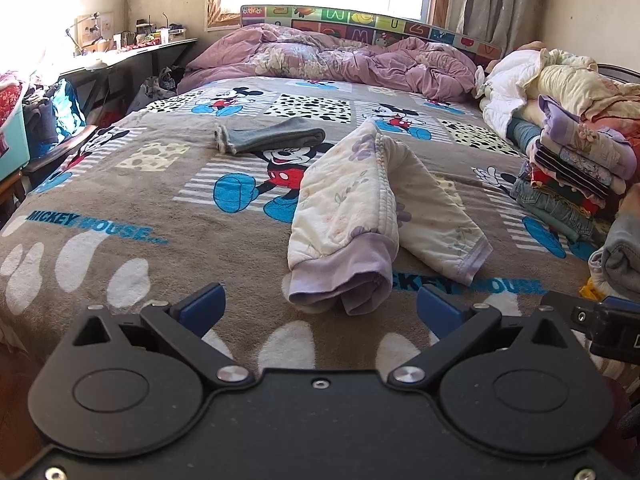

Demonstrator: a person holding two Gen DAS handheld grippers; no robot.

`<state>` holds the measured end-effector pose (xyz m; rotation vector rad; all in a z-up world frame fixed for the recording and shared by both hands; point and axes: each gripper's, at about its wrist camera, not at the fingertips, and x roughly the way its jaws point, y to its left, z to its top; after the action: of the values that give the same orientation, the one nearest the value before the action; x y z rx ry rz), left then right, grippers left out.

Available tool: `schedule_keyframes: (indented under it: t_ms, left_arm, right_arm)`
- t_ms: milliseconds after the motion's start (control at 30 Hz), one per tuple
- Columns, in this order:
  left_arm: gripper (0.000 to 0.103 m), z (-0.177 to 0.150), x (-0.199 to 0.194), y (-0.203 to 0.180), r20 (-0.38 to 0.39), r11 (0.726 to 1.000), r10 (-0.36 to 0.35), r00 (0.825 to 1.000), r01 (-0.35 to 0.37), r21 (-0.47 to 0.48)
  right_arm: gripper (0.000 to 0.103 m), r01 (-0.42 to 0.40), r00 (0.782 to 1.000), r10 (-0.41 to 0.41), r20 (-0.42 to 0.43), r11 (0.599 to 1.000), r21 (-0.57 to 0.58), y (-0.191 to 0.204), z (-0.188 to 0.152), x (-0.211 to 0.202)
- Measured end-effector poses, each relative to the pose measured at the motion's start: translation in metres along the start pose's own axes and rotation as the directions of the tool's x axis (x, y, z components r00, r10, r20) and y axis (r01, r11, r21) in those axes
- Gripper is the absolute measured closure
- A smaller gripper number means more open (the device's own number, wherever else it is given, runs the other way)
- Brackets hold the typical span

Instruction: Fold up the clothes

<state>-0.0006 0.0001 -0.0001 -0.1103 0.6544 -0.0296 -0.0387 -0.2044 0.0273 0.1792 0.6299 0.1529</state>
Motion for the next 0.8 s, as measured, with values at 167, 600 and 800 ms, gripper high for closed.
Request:
schedule_keyframes:
  t_ms: [167, 600, 800]
  left_arm:
    - [0.0, -0.003, -0.003, 0.001, 0.01, 0.999, 0.021, 1.0, -0.021, 0.034]
    - [0.0, -0.008, -0.001, 0.004, 0.019, 0.999, 0.023, 1.0, -0.024, 0.042]
    - [0.0, -0.009, 0.0, 0.008, 0.015, 0.999, 0.026, 1.0, -0.026, 0.033]
  right_arm:
    - [0.0, -0.002, 1.0, 0.003, -0.025, 1.0, 0.005, 0.0, -0.001, 0.004]
    - [0.0, 0.003, 0.999, -0.003, -0.034, 1.0, -0.003, 0.004, -0.005, 0.007]
    - [0.0, 0.0, 0.999, -0.001, -0.037, 1.0, -0.01, 0.007, -0.005, 0.007]
